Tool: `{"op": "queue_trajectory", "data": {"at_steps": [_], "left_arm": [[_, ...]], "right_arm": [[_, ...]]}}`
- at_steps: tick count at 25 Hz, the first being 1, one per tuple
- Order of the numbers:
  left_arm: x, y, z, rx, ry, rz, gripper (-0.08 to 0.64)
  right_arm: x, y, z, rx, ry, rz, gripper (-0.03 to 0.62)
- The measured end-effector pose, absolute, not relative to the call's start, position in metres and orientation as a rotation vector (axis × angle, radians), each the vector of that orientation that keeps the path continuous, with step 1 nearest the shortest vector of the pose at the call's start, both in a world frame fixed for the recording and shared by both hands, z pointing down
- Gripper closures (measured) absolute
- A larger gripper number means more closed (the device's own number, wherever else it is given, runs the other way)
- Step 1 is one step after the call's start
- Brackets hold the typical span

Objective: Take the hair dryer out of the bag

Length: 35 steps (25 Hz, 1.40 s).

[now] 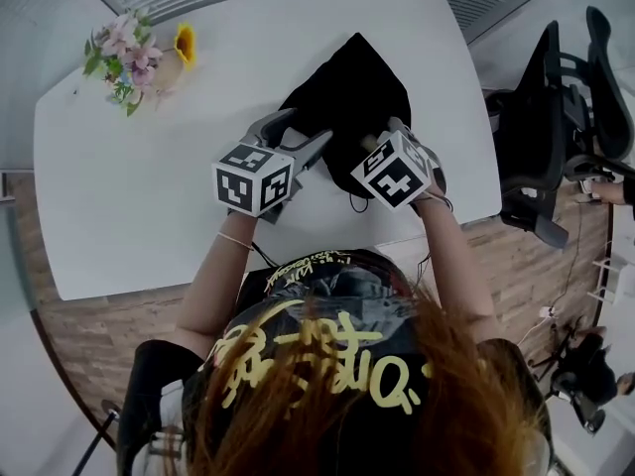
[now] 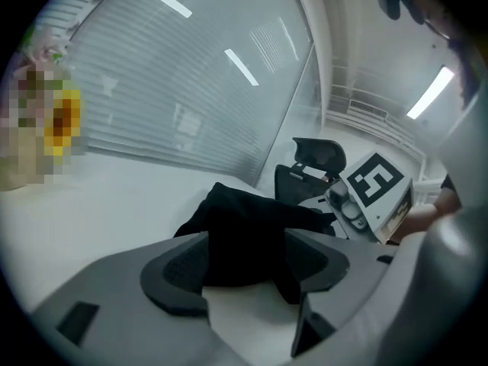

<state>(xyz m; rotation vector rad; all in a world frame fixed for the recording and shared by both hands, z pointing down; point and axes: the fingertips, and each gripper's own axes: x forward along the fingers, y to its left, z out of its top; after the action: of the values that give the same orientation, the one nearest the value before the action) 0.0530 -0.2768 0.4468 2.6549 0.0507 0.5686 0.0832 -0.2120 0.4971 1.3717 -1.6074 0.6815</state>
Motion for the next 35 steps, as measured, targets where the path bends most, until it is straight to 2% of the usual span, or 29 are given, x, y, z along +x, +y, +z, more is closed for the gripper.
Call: {"op": "queue_trajectory", "data": {"at_steps": [4,6,10,12,13,14,15,35], "left_arm": [[0.06,-0.266,0.446,2.624,0.126,0.579,0.262],[0.062,-0.262,0.446,2.62,0.142,0.598,0.296],[0.06,-0.261,0.441,2.691,0.122,0.625,0.316],[0.056,-0.262,0.437,2.742,0.101,0.631,0.371],[0.054,-0.263,0.437,2.767,0.091,0.638,0.454],[0.052,-0.263,0.437,2.786,0.085,0.647,0.502],[0.052,-0.263,0.438,2.798,0.082,0.655,0.516],[0.052,-0.277,0.42,2.833,-0.048,0.581,0.535]], "right_arm": [[0.086,-0.212,0.496,1.396,-1.585,0.672,0.325],[0.09,-0.214,0.496,1.417,-1.56,0.666,0.37],[0.09,-0.215,0.496,1.416,-1.562,0.666,0.376],[0.091,-0.214,0.495,1.415,-1.57,0.669,0.376],[0.091,-0.214,0.495,1.416,-1.572,0.67,0.376],[0.091,-0.214,0.494,1.417,-1.572,0.669,0.377],[0.091,-0.214,0.494,1.418,-1.571,0.668,0.377],[0.096,-0.213,0.462,1.444,-1.708,0.643,0.379]]}}
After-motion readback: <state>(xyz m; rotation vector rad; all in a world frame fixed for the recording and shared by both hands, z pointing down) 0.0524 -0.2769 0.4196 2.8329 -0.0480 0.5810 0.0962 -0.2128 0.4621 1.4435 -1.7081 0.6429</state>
